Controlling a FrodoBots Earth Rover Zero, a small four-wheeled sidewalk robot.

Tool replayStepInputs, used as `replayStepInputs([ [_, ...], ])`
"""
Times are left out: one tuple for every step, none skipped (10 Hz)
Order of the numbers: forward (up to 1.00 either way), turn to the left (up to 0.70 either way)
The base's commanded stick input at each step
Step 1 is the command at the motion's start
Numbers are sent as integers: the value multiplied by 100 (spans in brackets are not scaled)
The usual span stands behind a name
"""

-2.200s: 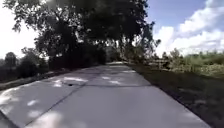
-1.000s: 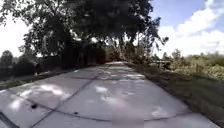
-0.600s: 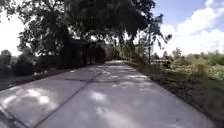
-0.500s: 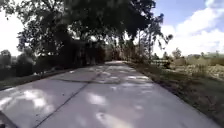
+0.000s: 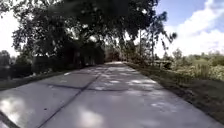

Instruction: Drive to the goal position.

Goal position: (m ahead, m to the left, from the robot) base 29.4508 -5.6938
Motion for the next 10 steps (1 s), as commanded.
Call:
replayStepInputs([
  [85,0],
  [85,0],
  [85,0],
  [85,0],
  [85,0],
  [85,0],
  [85,0],
  [85,0],
  [85,0],
  [85,0],
])
